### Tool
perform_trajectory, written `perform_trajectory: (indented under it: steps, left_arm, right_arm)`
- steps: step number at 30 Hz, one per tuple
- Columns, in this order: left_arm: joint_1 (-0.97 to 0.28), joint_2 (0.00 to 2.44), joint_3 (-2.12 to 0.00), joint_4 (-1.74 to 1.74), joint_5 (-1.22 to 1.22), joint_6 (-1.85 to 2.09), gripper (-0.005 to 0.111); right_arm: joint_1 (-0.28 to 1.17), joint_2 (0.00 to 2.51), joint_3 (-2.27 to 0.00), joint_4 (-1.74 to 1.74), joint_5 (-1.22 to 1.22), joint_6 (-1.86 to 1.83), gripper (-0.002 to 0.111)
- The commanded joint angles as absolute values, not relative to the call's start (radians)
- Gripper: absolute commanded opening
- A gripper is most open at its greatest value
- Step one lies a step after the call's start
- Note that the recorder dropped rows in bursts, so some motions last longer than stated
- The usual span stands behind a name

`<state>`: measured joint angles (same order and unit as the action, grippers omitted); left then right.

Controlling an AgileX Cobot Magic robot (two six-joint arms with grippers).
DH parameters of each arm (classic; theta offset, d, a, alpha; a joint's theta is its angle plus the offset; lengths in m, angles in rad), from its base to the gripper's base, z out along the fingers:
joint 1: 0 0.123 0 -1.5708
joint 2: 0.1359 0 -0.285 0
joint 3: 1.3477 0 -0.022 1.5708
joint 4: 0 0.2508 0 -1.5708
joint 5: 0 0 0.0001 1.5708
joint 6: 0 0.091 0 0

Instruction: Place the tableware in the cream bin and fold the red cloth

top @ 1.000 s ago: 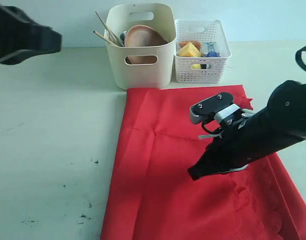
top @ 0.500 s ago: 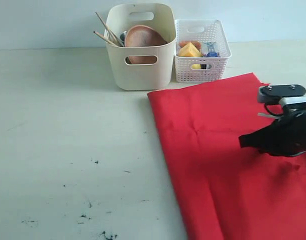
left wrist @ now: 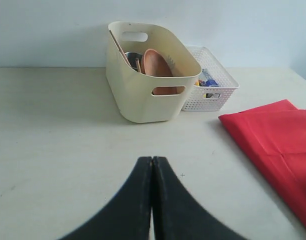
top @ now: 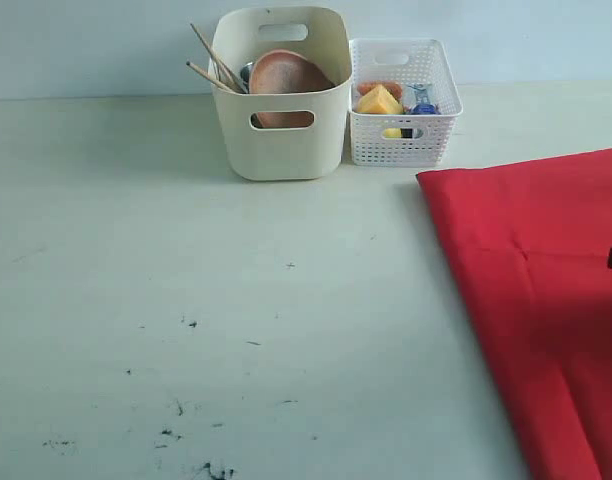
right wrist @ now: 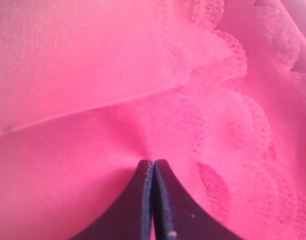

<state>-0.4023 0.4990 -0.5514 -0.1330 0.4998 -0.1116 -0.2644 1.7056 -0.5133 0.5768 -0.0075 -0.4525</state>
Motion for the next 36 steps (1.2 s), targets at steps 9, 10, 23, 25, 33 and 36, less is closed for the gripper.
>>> perform_trajectory:
  steps: [9, 10, 23, 25, 33, 36]
  left_arm:
    - [-0.401, 0.496, -0.547, -0.121, 0.498, -0.117, 0.001]
    - [-0.401, 0.496, -0.547, -0.119, 0.498, -0.117, 0.001]
    - [-0.401, 0.496, -0.547, -0.119, 0.503, -0.117, 0.001]
    - [-0.401, 0.496, -0.547, -0.119, 0.507, -0.117, 0.001]
    - [-0.401, 0.496, -0.547, -0.119, 0.526, -0.117, 0.001]
    - [-0.401, 0.496, -0.547, -0.119, 0.529, -0.117, 0.001]
  right_arm:
    - [0.005, 1.558, -0.506, 0.572, 0.073, -0.483, 0.000]
    - [0.021, 1.575, -0.506, 0.572, 0.063, -0.488, 0.000]
    - [-0.067, 1.842, -0.567, 0.572, -0.083, -0.506, 0.000]
    - [-0.085, 1.850, -0.589, 0.572, -0.083, -0.510, 0.000]
    - [-0.084, 1.866, -0.758, 0.566, 0.012, -0.660, 0.000]
    - [-0.082, 1.905, -0.838, 0.566, 0.083, -0.670, 0.000]
